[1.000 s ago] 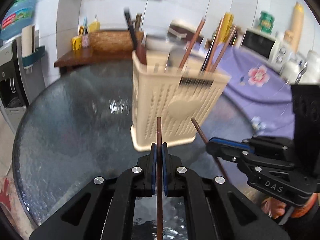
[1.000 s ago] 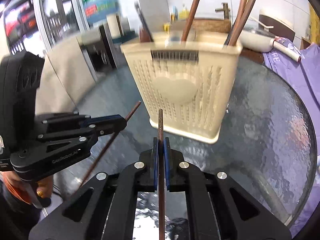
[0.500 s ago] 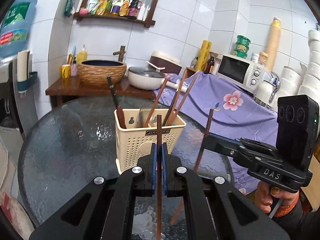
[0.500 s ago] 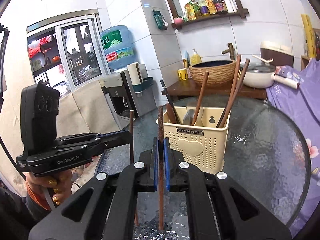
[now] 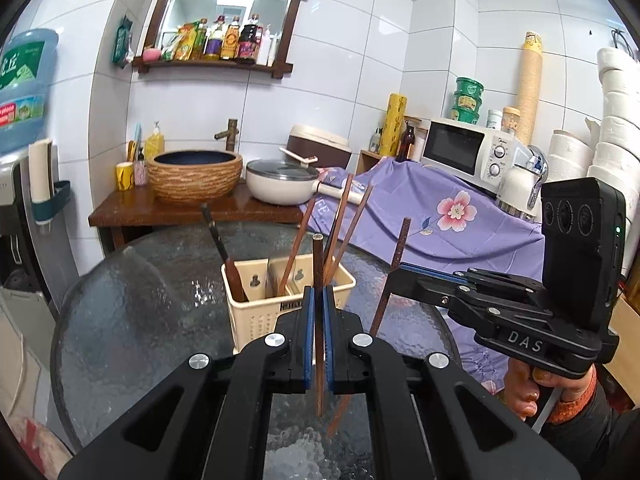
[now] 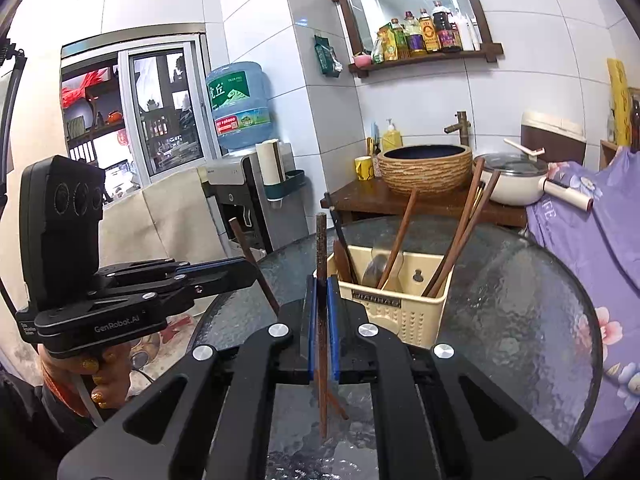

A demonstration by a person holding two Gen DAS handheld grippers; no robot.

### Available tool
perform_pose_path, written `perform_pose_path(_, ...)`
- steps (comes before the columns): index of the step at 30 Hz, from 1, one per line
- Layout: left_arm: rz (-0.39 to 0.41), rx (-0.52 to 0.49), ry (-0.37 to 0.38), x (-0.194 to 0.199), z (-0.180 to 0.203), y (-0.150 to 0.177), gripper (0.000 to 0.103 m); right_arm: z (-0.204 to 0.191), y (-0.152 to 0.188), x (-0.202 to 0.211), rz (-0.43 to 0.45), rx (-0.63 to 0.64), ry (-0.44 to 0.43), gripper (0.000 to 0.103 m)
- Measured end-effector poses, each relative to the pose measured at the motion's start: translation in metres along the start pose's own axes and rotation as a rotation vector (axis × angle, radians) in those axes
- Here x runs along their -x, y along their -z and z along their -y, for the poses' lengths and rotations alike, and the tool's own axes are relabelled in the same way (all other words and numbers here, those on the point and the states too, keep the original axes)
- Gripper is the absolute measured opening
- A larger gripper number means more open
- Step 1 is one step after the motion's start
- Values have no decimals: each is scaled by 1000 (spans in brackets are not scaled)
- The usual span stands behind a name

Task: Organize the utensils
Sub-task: 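Carry both chopsticks over the holder and lower them in with both grippers, then open both grippers to release the chopsticks in the holder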

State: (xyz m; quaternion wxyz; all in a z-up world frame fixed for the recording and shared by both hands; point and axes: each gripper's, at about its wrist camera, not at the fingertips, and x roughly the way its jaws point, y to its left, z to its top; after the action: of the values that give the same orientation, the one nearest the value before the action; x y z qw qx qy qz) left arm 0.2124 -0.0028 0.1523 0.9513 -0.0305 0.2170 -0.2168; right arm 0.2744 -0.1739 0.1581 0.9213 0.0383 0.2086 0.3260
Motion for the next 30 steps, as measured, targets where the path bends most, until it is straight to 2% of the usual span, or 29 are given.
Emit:
perform_pose_path(5,14,-28,20,2,1,-26,4,5,-23,1,-2,7,2,6)
perform_pose_path(8,48,-44,19,9,0,-52,4,6,-45,8,18,14,1,6)
perform_pose_path(13,127,-68,-23,18,-1,-101,4,12,-95,22,94,17,21,6)
perform_pose_path(14,141,-73,-33,19,-1,-112,0,13,-104,24,108,15,29,6)
perform_pose_path(16,175,-78,-68,19,-2,-129,0,17,-126,27,139,1,32,6)
perform_pose_path(19,176,-79,-89,7,-4,-146,0,18,-152,28,189,26,82,6)
perform_pose_path(22,154,-67,-130,-22,-11,-143,0,24,-159,15,219,46,142,6)
perform_pose_path(24,123,-20,-159,-44,-23,-128,0,29,-149,-4,218,69,185,6)
perform_pose_path(26,100,39,-220,-71,-37,-101,0,38,-130,-30,193,68,233,6)
perform_pose_path(30,30,132,-209,-101,-54,-50,0,58,-97,-60,155,-6,228,6)
